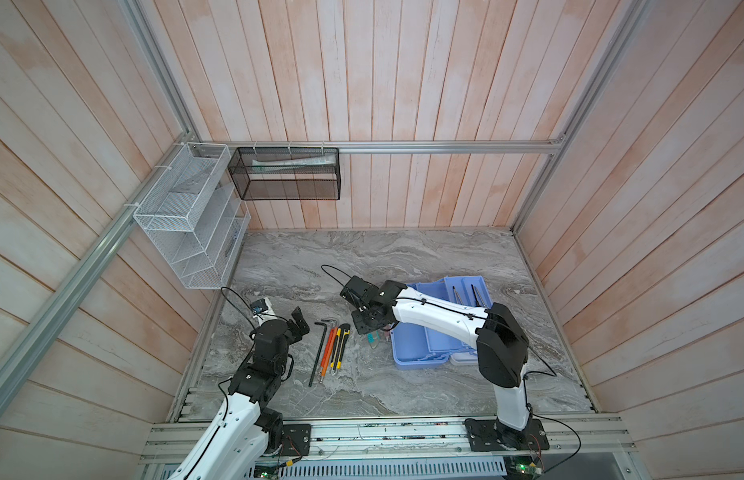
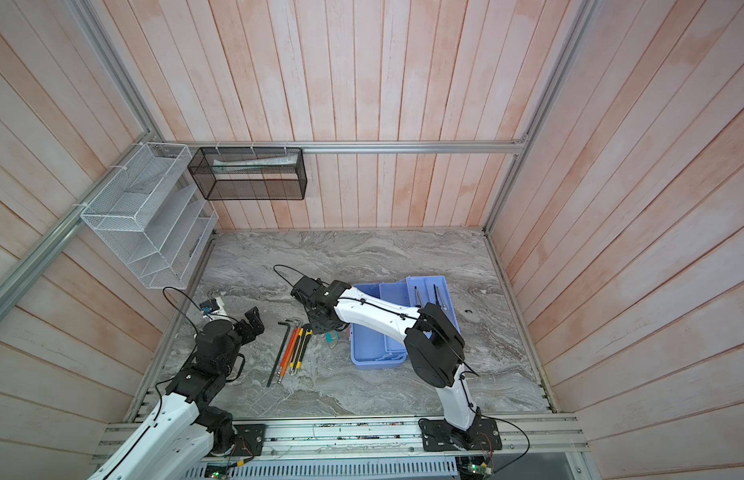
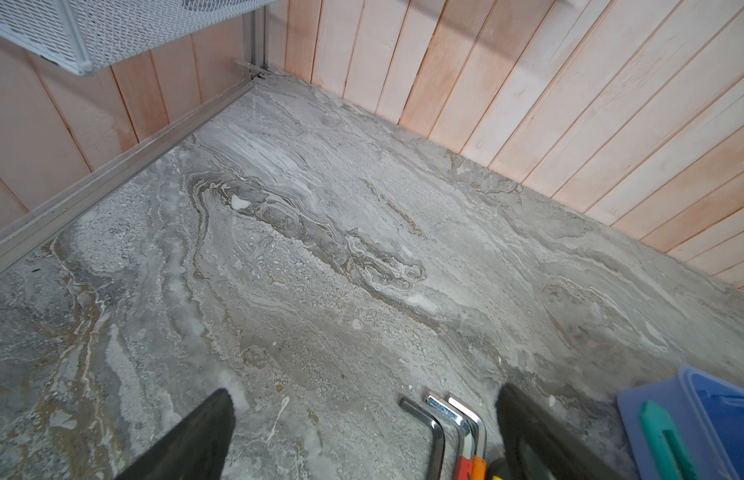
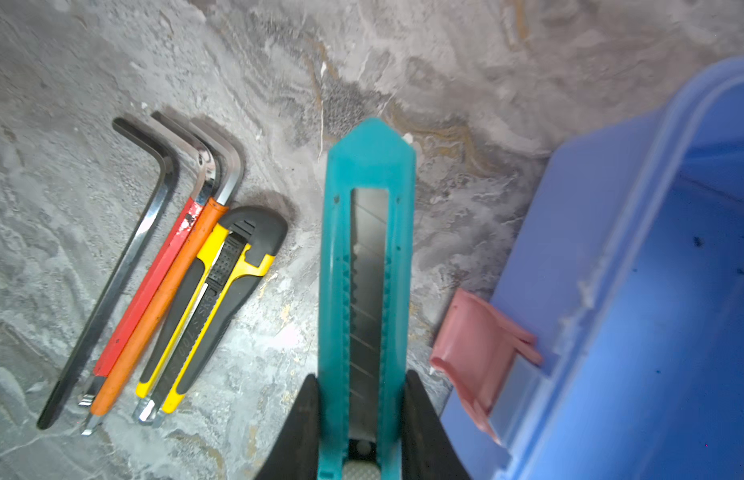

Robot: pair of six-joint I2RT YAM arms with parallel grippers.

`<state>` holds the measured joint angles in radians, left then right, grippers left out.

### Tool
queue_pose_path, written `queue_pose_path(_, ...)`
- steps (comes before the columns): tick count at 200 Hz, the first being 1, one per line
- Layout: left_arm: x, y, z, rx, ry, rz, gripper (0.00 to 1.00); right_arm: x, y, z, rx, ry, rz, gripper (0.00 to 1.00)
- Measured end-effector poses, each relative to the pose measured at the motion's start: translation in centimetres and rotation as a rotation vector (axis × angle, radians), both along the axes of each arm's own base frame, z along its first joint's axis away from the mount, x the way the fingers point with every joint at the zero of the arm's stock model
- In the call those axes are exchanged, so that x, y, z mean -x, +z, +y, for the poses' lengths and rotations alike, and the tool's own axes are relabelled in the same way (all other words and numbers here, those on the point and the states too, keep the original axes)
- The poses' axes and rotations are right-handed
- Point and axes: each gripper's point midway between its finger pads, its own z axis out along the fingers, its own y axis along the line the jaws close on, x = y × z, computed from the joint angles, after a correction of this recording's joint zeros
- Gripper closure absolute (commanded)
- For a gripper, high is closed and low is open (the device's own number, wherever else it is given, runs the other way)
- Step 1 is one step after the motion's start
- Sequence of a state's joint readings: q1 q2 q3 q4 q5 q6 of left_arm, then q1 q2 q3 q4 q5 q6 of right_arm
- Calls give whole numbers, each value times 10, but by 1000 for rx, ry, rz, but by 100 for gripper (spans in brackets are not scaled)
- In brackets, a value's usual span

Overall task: Pack the tool kit
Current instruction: 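Carry the teal box cutter with the right gripper over the blue tray, then lower the teal cutter into the tray and open the right gripper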

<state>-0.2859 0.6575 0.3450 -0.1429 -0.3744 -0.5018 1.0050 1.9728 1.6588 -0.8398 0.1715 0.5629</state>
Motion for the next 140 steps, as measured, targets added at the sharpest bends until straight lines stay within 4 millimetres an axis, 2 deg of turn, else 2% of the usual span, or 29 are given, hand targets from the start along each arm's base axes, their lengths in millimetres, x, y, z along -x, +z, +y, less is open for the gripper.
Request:
queue_pose_path(39,0,-1,0,-1,0,2,0,-15,30,-40,-33,-66,-31,100)
queue_pose_path(81,0,-1,1,-1,2,2,0,-30,54,-101,-38,-183,-73,100)
queue_pose_path(108,0,-1,1,-1,4,2,0,-33,53,-139,-5,-248,-83,100)
queue_pose_path(140,0,-1,1,-1,4,2,0,-27,33,-179,48,-317,-54,100)
